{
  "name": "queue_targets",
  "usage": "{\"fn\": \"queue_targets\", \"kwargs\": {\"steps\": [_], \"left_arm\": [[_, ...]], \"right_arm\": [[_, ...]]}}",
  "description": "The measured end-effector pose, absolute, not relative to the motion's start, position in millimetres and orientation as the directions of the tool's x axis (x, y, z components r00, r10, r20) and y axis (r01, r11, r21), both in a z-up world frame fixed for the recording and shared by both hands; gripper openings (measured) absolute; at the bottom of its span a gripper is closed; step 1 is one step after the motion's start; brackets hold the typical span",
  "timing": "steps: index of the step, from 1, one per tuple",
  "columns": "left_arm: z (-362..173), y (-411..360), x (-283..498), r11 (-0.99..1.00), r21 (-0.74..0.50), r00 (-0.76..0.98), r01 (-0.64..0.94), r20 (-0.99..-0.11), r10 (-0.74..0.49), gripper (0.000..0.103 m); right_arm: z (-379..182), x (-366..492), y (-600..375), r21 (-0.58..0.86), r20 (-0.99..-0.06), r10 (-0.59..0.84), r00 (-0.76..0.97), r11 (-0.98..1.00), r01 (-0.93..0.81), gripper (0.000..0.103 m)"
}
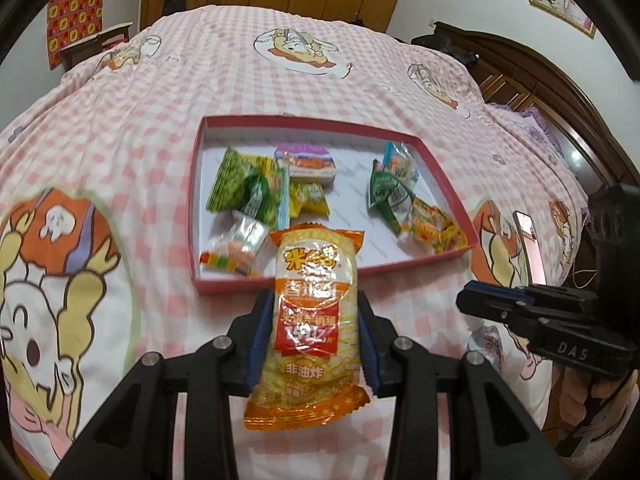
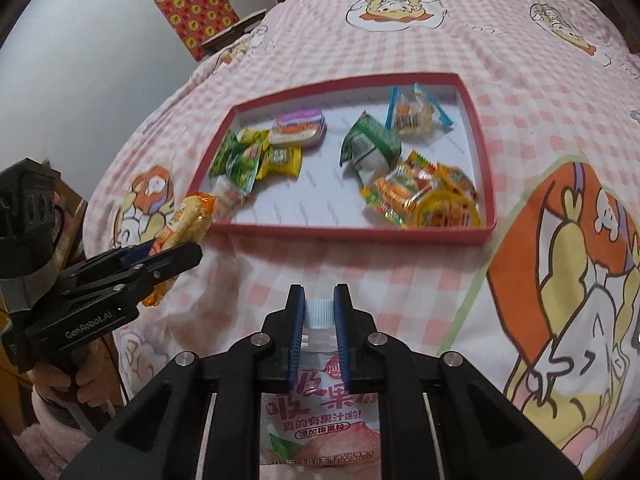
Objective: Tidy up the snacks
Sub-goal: 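Lower the cracker bag into the tray with the left tool while the right tool lowers the pouch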
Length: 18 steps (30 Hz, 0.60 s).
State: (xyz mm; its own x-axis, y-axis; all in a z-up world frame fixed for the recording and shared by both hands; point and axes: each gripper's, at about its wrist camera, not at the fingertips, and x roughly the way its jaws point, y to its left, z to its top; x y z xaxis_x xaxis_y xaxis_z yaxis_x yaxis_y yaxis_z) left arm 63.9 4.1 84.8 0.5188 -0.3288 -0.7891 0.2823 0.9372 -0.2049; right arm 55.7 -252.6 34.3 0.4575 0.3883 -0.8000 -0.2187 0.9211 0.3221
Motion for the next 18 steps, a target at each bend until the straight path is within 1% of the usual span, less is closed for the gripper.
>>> {"fn": "queue_targets", "kwargs": {"steps": [11, 18], "left_arm": [[87.6, -12.8, 102.6, 0.943, -0.193, 0.523, 0.27, -0.793, -0.312, 0.04], [82.4, -20.5, 123.4, 0.954, -0.185, 0.536, 0.236, -0.794, -0.287, 0.04]], "right_arm": [[65.6, 90.0, -266.0, 0.293, -0.769, 0.354, 0.533, 0.935, -0.2, 0.016], [72.5, 128.5, -266.7, 0.283, -0.76, 0.333, 0.558, 0.943, -0.177, 0.016]]}}
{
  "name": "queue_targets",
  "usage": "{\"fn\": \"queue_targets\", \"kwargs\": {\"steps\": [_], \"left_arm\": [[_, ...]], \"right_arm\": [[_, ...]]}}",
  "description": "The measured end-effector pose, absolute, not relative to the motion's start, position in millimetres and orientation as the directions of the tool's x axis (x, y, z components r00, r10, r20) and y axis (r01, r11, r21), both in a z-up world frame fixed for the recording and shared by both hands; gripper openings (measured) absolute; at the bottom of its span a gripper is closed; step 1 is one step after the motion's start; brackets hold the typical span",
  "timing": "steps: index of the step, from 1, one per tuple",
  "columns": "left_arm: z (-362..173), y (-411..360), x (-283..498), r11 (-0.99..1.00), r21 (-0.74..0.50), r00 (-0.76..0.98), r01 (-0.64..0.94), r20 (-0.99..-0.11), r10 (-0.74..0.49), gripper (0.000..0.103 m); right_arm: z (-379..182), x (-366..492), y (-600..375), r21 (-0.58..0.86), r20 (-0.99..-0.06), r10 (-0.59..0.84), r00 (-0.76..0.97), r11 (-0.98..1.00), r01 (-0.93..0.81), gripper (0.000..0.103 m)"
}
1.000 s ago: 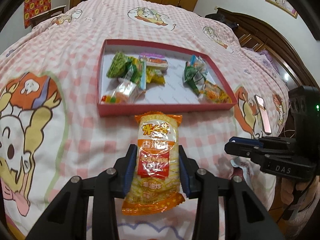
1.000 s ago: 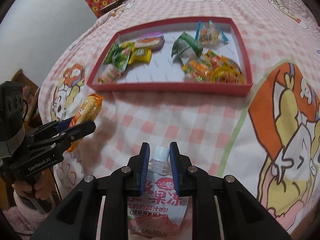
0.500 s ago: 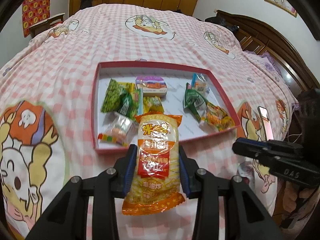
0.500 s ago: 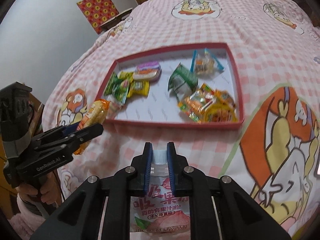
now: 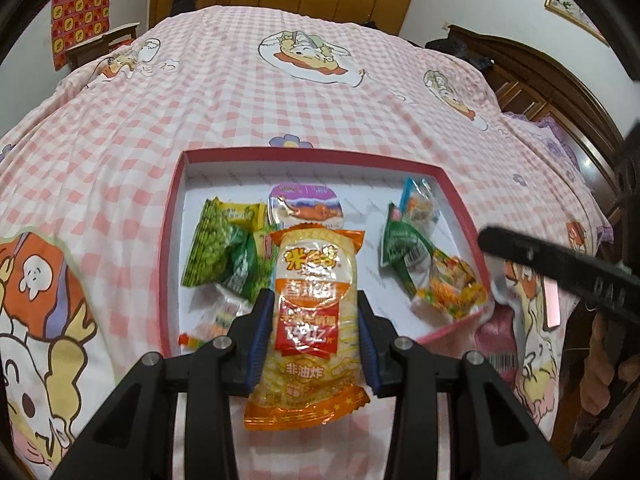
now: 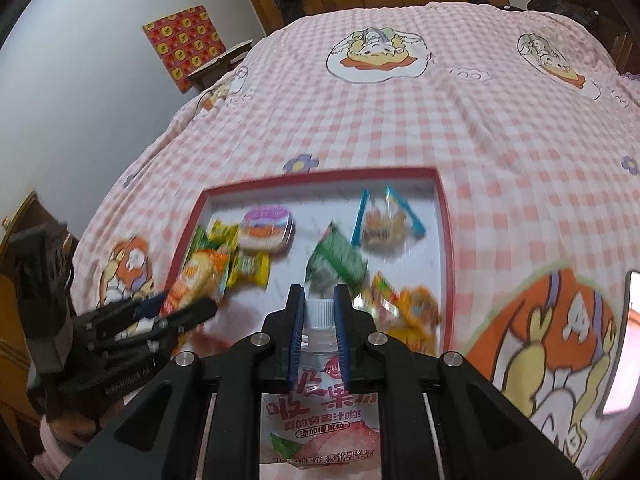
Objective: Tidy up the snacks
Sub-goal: 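Lower the cracker bag into the tray with the left tool while the right tool lowers the pouch, then open both tools and withdraw them from the tray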
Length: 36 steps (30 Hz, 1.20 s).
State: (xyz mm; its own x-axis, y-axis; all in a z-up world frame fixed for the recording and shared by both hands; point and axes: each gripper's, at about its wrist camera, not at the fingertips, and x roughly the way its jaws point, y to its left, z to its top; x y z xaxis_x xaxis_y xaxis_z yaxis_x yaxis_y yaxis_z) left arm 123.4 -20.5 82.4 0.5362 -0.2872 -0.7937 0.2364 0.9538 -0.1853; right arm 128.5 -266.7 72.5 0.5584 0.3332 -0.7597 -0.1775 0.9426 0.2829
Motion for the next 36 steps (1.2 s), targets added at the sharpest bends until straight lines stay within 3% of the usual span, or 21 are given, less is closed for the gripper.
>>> {"fn": "queue_targets", "kwargs": {"steps": [6, 13, 17, 22, 36], "left_arm": [[74.4, -27.7, 139.4, 0.971, -0.118, 0.562, 0.206, -0.798, -0.217, 0.04], [69.2, -31.5, 147.1, 0.971, -0.115, 0.564, 0.211, -0.797, -0.217, 0.04], [71.5, -35.3, 145.4, 0.969, -0.092, 0.581, 0.228, -0.786, -0.211, 0.051], [75.6, -36.8, 140.3, 0.969, -0.086, 0.59, 0.231, -0.78, -0.21, 0.059], [86.5, -18.5, 109.5, 0.975, -0.139, 0.597, 0.172, -0.773, -0.215, 0.07]], "right_arm": [[75.8, 165.2, -262.3, 0.264, -0.753, 0.306, 0.582, 0.951, -0.159, 0.016], [63.9, 196.9, -265.3, 0.268, -0.76, 0.279, 0.587, 0.957, -0.107, 0.016], [59.4, 204.4, -268.5, 0.28, -0.759, 0.28, 0.587, 0.955, -0.093, 0.016], [65.7, 199.9, -273.9, 0.277, -0.736, 0.269, 0.622, 0.957, -0.087, 0.033], [68.3, 146.0, -267.7, 0.303, -0.733, 0.313, 0.604, 0.945, -0.123, 0.041]]}}
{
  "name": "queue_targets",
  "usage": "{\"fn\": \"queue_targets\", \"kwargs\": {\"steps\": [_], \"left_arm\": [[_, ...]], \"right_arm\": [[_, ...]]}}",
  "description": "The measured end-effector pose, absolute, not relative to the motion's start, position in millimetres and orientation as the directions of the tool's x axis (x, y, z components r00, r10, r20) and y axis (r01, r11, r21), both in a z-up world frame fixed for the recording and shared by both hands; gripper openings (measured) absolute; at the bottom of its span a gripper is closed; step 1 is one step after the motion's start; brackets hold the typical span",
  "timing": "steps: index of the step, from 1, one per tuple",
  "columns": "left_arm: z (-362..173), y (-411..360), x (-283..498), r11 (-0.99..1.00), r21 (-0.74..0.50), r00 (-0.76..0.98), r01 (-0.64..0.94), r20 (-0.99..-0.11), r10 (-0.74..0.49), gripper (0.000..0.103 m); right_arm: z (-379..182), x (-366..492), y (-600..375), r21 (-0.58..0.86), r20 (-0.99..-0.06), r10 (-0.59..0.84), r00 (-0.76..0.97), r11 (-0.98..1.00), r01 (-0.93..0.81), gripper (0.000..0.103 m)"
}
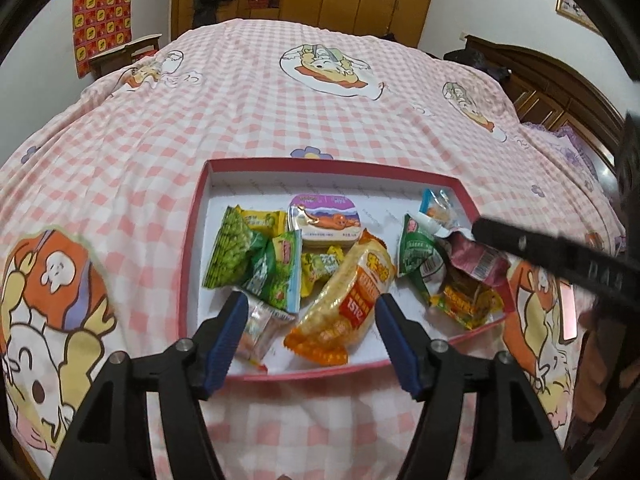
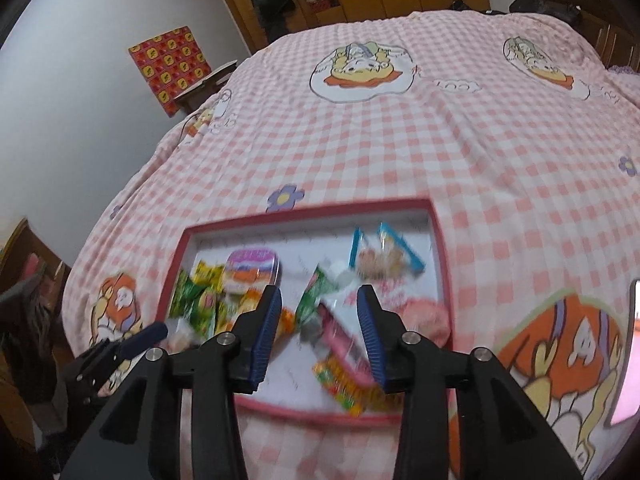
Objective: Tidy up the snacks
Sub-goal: 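Open both tools and withdraw them from the tray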
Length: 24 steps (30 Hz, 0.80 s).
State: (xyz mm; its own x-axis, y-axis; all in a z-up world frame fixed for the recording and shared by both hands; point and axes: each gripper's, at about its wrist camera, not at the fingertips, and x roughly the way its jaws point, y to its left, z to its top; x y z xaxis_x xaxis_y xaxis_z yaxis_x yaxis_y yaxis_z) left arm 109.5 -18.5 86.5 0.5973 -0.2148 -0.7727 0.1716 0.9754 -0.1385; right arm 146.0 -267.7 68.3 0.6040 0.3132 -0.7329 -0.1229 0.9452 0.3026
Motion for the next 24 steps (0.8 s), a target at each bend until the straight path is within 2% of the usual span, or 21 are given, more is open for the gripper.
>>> {"fn": "queue_targets", "kwargs": {"steps": [10, 24], "left_arm": [[82.1, -14.2, 78.3, 0.981, -0.126, 0.602, 0.147, -0.775, -0.19, 0.072], [54.9, -25.7, 60.1, 0.987, -0.07, 0.568, 0.145, -0.811, -0.141, 0.073]], "right_arm": [[52.0, 97.5, -256.0, 0.313, -0.744, 0.344, 0.573, 0.937, -0.156, 0.042], [17.9, 67.4, -242.8, 0.195, -0.776, 0.239, 0.584, 0.971, -0.137, 0.045]]}}
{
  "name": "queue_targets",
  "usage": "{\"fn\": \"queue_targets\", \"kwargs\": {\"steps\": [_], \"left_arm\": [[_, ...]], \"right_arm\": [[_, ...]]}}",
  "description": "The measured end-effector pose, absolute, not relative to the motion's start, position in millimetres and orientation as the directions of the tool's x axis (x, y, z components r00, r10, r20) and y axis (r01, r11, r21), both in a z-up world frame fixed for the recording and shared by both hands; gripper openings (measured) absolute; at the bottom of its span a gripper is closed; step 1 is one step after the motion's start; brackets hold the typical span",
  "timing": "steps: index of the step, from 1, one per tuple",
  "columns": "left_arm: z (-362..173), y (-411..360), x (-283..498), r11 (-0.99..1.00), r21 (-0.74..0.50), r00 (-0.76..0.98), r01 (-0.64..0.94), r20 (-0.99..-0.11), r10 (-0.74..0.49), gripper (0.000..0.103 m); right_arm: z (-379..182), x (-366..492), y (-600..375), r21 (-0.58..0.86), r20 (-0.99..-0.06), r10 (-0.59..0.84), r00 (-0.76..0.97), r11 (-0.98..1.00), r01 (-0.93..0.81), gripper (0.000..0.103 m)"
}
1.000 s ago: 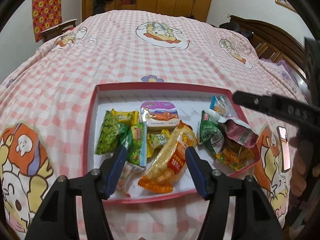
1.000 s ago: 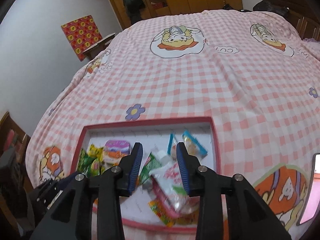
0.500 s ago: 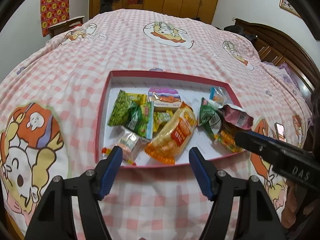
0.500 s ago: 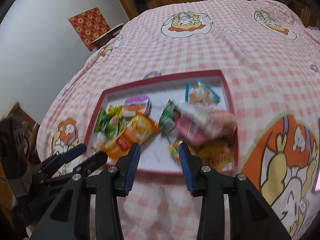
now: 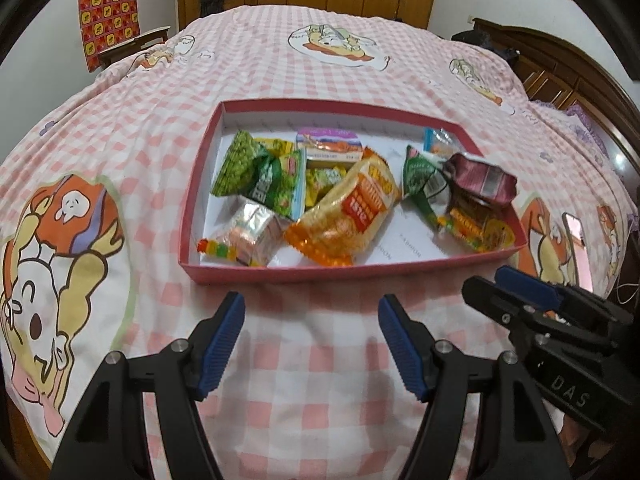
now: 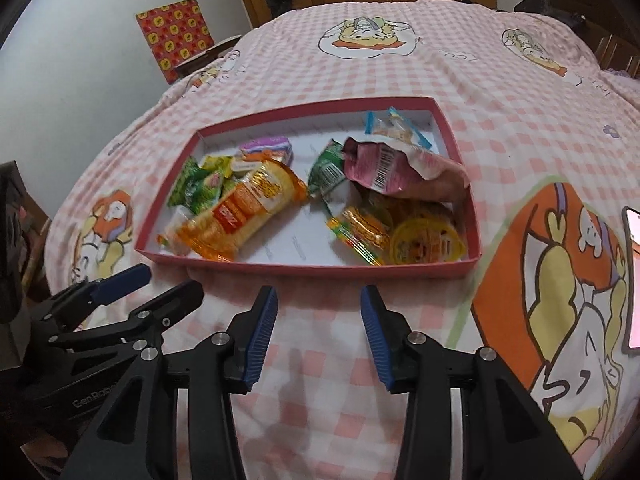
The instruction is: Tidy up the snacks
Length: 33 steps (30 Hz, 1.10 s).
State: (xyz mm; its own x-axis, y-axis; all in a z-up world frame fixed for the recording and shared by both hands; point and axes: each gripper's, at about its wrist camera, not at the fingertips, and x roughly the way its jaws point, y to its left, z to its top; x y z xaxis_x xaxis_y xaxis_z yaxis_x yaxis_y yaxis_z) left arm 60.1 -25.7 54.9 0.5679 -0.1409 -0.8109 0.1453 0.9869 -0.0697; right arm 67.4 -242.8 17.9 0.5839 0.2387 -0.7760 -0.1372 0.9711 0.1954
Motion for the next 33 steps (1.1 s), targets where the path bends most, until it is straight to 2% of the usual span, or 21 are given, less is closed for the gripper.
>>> {"fn": "queue_targets", "kwargs": {"steps": [14, 33], "left_arm": [[26.8, -35.3, 67.9, 0.988, -0.037, 0.531, 0.149, -0.84, -0.111, 0.073], [20.7, -37.2, 68.4, 0.989, -0.029, 0.535, 0.142, -0.839, -0.102, 0.076]], "right_arm": [[-15.3, 71.5, -243.1, 0.107, -0.796, 0.133, 0.59, 0.991, -0.078, 0.045], [-21.4, 68.3, -241.8, 0.111, -0.775, 0.129, 0.619, 0.992, -0.067, 0.046]]}}
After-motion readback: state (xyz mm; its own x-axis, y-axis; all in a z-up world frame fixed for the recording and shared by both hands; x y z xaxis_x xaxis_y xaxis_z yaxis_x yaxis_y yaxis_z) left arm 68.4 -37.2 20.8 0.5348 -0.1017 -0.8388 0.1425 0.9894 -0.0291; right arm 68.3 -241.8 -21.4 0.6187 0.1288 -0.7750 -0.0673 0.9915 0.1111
